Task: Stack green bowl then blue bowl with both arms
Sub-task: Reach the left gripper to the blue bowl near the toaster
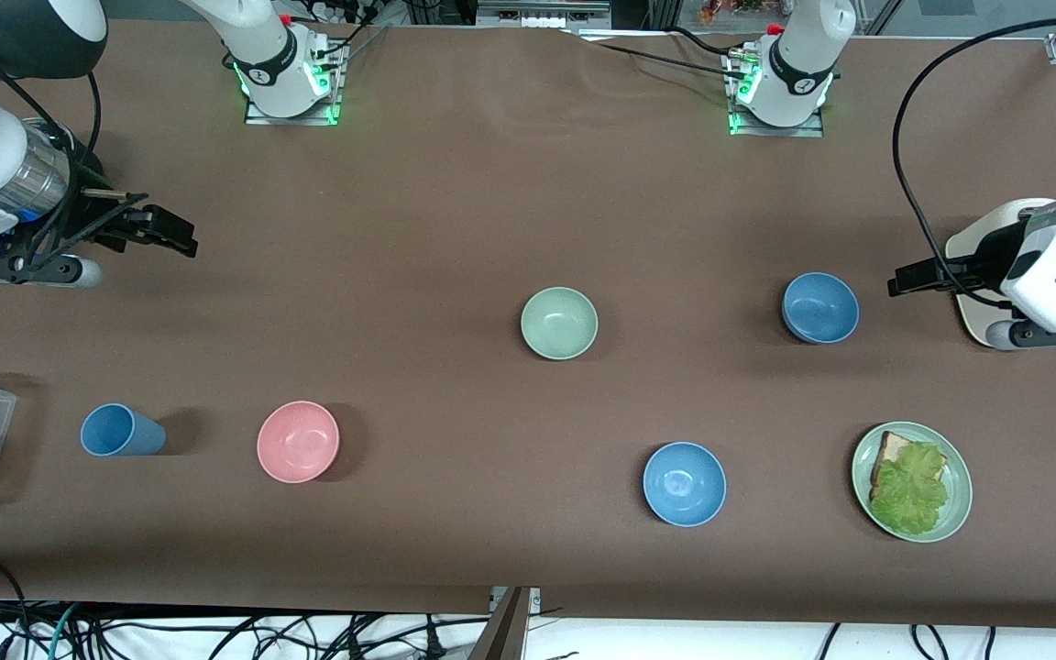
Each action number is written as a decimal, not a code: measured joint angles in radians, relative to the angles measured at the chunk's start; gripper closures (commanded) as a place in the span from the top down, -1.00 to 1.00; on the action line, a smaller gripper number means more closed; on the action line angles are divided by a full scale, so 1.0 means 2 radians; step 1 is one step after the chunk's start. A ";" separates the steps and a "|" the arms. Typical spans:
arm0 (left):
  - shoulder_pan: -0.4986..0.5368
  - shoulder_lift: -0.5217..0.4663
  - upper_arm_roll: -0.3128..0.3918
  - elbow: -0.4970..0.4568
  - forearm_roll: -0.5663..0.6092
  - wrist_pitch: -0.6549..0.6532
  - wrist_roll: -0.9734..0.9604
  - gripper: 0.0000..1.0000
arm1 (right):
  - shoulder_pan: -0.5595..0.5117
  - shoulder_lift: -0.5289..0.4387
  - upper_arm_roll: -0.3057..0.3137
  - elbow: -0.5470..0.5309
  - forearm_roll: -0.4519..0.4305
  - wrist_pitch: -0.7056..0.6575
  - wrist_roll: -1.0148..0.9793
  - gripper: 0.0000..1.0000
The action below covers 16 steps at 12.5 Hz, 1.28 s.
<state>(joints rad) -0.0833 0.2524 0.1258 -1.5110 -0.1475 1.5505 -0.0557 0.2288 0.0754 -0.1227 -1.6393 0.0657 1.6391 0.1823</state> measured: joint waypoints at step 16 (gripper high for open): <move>0.072 0.083 0.002 -0.226 -0.009 0.332 0.197 1.00 | -0.001 0.004 -0.008 0.009 0.000 -0.002 -0.013 0.99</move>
<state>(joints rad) 0.0611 0.4188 0.1297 -1.9630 -0.1648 2.2146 0.3381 0.2261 0.0829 -0.1386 -1.6204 0.0657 1.6360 0.1572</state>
